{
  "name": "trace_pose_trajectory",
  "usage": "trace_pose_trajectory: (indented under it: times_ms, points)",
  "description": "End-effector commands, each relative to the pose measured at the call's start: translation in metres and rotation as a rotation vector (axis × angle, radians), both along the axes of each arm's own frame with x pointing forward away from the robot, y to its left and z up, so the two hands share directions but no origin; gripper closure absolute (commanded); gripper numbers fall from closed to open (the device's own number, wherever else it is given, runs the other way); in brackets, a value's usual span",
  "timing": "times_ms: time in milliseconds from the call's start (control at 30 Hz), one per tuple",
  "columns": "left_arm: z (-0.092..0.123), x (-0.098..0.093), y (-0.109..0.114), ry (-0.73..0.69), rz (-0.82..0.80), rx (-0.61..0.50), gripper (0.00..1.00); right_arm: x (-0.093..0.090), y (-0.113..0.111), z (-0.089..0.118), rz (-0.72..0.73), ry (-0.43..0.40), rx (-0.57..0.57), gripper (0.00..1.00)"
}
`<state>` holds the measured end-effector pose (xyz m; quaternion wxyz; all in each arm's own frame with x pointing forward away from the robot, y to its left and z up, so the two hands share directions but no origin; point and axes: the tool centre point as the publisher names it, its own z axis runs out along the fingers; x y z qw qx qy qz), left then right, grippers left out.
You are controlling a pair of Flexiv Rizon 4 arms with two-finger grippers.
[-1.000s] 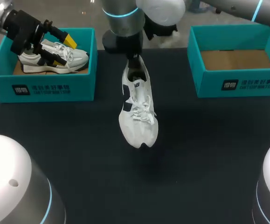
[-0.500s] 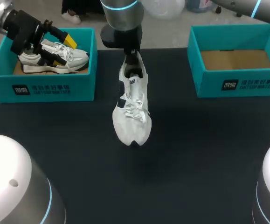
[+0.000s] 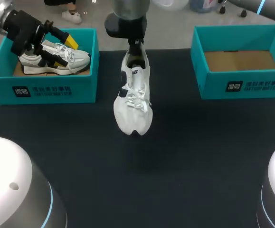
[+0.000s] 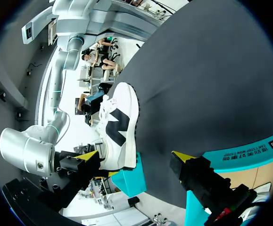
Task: Take the shoe out of the shoebox, open the shoe tongue, remove and reinsert the insole, then place the shoe into the shoebox
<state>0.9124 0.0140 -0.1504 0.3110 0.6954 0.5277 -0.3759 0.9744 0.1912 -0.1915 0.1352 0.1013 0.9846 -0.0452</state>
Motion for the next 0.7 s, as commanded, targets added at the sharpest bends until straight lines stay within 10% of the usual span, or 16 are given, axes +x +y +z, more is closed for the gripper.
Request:
trace_pose_trajectory:
  times_ms: [33, 700]
  points:
    - [0.0, -0.001, 0.0, -0.002, 0.0, 0.003, 0.0, 0.018, -0.031, 0.006, 0.023, -0.006, -0.004, 1.0]
    - [0.0, -0.001, 0.0, -0.002, 0.0, 0.003, 0.0, 0.061, -0.162, 0.047, 0.165, 0.024, -0.116, 1.0]
